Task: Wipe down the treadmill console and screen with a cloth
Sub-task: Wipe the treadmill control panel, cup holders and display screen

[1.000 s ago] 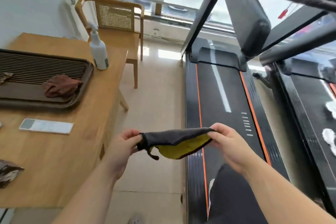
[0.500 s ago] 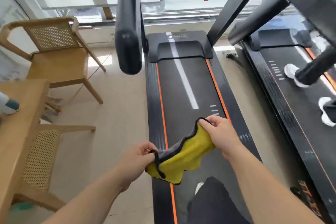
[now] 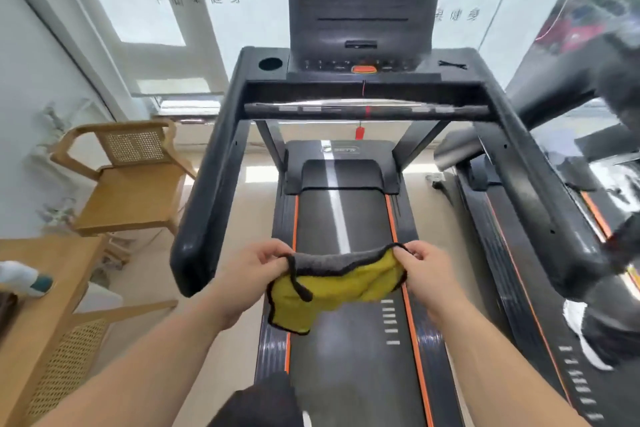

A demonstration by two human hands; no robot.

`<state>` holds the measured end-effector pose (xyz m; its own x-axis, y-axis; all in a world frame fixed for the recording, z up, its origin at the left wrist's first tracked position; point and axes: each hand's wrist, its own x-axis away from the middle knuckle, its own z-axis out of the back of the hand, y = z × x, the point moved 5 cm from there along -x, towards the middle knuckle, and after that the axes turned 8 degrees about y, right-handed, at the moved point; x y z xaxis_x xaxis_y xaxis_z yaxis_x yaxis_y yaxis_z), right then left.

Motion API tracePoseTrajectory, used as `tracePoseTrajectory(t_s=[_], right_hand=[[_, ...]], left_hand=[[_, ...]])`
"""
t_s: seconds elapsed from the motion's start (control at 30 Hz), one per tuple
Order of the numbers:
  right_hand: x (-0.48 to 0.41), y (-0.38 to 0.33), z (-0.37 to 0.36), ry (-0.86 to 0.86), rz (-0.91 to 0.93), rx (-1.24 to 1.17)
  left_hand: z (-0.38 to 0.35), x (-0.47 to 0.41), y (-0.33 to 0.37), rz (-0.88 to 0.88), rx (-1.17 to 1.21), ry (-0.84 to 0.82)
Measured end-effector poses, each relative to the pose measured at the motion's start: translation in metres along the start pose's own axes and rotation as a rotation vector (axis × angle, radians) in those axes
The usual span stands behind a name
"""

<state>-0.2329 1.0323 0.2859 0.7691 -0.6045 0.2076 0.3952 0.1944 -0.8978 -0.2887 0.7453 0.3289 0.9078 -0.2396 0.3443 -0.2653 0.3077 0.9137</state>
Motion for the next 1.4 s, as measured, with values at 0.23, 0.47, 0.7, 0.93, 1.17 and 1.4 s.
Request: tracePoseTrajectory(t_s=[0.23,0.47,0.7,0.93,1.17,1.4], right_hand=[[-0.109,-0.042,-0.016,-0.07,-0.08,0.065],[-0.243,-0.127,-0.043,0.023,-0.067,0.069],[-0.351,-0.177,-0.047,0.205,-0.127,-0.085],[-0.444,-0.218,-0.018,0.454,-0.039,-0.153],[-0.535,-0.234,0.002,0.544,0.167,0.02],[-0.613,-0.234,0.006,0.411,0.291,0.125]], left_hand=[[-0.002,-0.123,0.031,0.074,0.16,0.223],[0.012,-0.293,0.083,-0.036,0.007,0.284],[-0.011,-0.427,0.163,-0.109,-0.172,0.188],[-0.07,-0.495,0.216,-0.044,-0.062,-0.034],[-0.125,-0.555,0.245,0.0,-0.047,0.021],[-0.157,-0.595,0.264,0.006,-0.193,0.213]])
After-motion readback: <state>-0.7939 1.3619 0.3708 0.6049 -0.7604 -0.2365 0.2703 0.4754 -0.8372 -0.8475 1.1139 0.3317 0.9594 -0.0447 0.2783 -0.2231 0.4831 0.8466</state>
